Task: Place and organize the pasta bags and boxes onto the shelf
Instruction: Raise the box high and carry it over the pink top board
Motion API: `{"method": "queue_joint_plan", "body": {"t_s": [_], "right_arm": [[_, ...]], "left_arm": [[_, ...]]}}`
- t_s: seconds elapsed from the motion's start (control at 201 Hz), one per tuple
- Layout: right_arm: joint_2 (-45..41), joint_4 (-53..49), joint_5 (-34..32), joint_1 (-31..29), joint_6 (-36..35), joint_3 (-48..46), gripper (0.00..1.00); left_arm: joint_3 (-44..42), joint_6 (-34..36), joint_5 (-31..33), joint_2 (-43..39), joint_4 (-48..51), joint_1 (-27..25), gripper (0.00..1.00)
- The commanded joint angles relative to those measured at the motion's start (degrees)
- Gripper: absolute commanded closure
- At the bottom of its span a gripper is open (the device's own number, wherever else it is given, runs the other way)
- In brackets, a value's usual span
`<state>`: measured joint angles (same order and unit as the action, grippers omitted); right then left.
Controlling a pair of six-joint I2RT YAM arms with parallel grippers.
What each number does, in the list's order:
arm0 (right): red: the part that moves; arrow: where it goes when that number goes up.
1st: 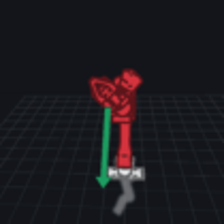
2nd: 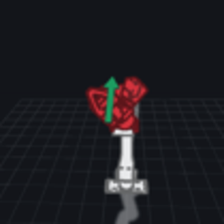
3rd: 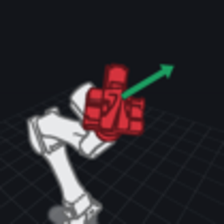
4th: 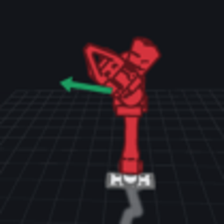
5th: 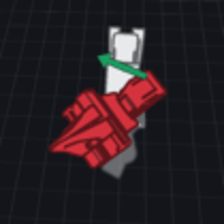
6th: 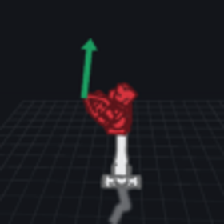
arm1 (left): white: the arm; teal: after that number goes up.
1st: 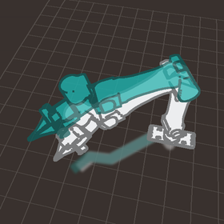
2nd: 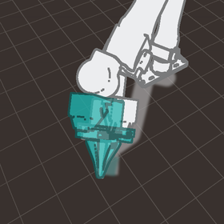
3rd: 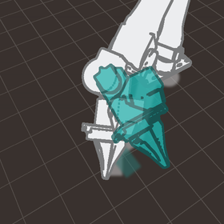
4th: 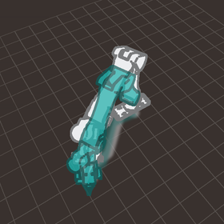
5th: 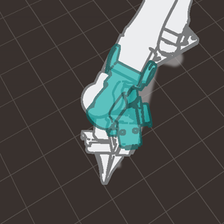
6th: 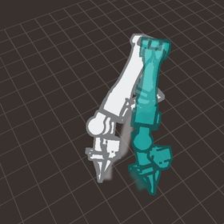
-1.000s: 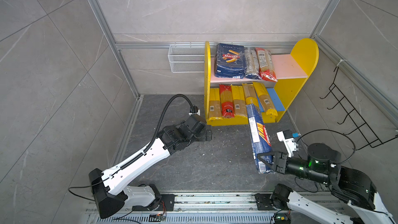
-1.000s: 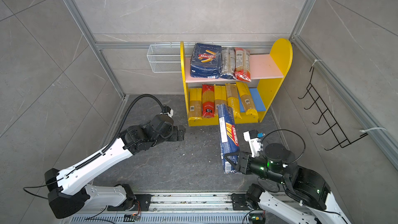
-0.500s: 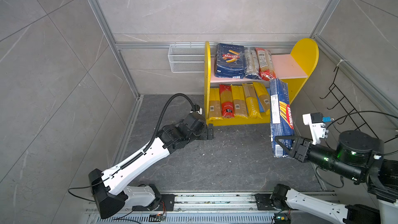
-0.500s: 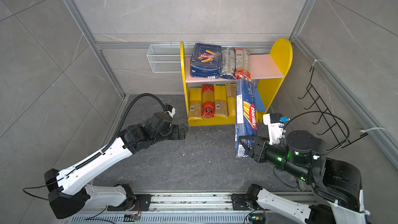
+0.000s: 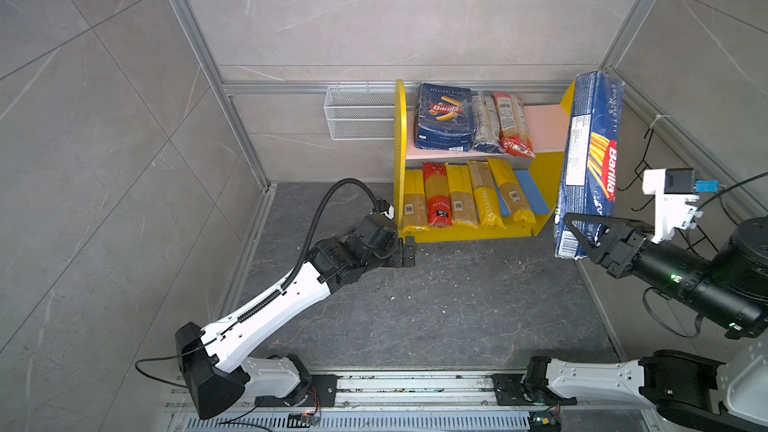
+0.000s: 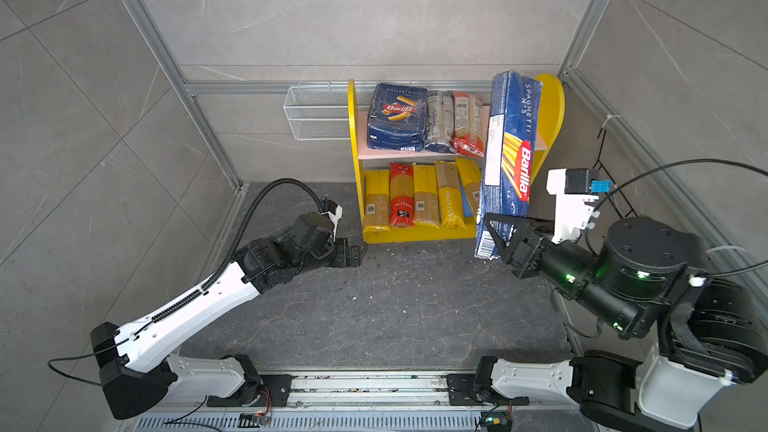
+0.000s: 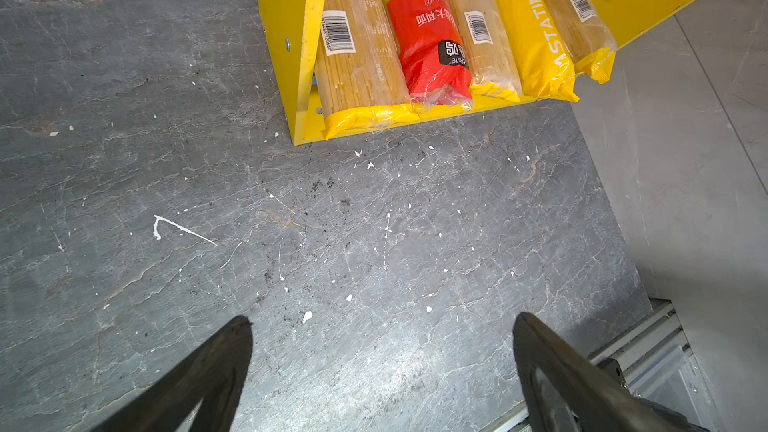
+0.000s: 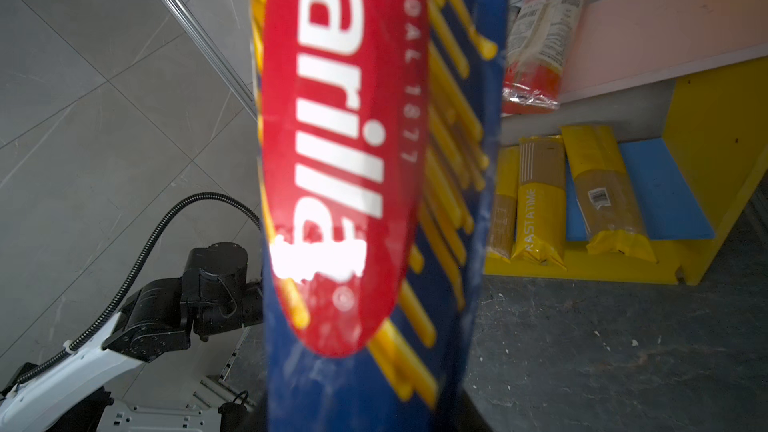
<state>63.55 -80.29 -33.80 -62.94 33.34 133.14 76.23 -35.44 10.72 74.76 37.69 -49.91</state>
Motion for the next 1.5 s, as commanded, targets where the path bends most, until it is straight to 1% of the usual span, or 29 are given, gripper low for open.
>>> {"method": "queue_joint_plan", "body": {"t_s": [0.0, 0.119, 0.309, 0.583, 0.672, 0.767, 0.861, 0.976, 1.066, 1.165, 1.255, 1.295, 1.354, 1.499], "right_arm": [[0.26, 8.18, -7.71, -2.57, -5.20, 2.37, 0.62], [2.62, 8.40, -10.18, -4.45, -6.24, 3.62, 0.63], [4.99, 9.33, -12.00, -4.91, -8.76, 7.27, 0.63], [7.78, 11.65, -14.91, -5.38, -10.67, 7.98, 0.63], [8.53, 13.65, -15.31, -5.37, -12.42, 8.85, 0.63], [9.92, 14.43, -15.39, -5.38, -12.73, 9.65, 0.63], [10.80, 15.18, -15.50, -5.31, -12.35, 8.77, 0.62], [10.67, 18.18, -15.95, -5.35, -13.68, 7.15, 0.62], [11.91, 19.35, -16.30, -5.35, -14.84, 8.02, 0.62], [15.33, 18.09, -16.17, -5.22, -14.89, 11.45, 0.62], [17.49, 17.80, -14.10, -3.48, -14.51, 13.24, 0.62], [18.04, 17.60, -11.82, -1.23, -13.87, 13.71, 0.62], [18.92, 16.30, -7.52, 3.22, -11.64, 14.59, 0.62], [21.11, 14.86, 7.64, 17.29, -5.41, 13.30, 0.62]], "left_arm": [[1.73, 1.88, -1.66, 0.20, -2.43, 0.77, 0.00], [1.30, 1.88, -2.75, 0.52, -2.98, 1.52, 0.00], [0.26, 2.04, -4.08, -0.01, -3.73, 2.83, 0.00], [-1.04, 2.05, -6.75, 0.03, -5.08, 5.35, 0.00], [-1.74, 2.10, -7.36, -0.14, -5.31, 5.90, 0.00], [-2.53, 2.07, -8.03, -0.47, -5.61, 6.87, 0.00], [-3.31, 2.06, -9.10, -0.75, -5.81, 8.02, 0.00], [-4.36, 2.15, -10.17, -1.58, -5.85, 9.33, 0.00], [-5.00, 2.39, -10.79, -2.23, -5.82, 10.14, 0.00], [-5.41, 2.40, -11.50, -2.64, -5.88, 11.08, 0.00], [-6.14, 2.34, -11.94, -3.28, -6.20, 11.81, 0.00], [-6.48, 2.33, -12.08, -3.63, -6.15, 12.02, 0.00], [-7.16, 2.51, -12.28, -4.28, -6.00, 12.65, 0.00], [-8.53, 2.68, -13.49, -5.87, -5.70, 15.13, 0.00]]}}
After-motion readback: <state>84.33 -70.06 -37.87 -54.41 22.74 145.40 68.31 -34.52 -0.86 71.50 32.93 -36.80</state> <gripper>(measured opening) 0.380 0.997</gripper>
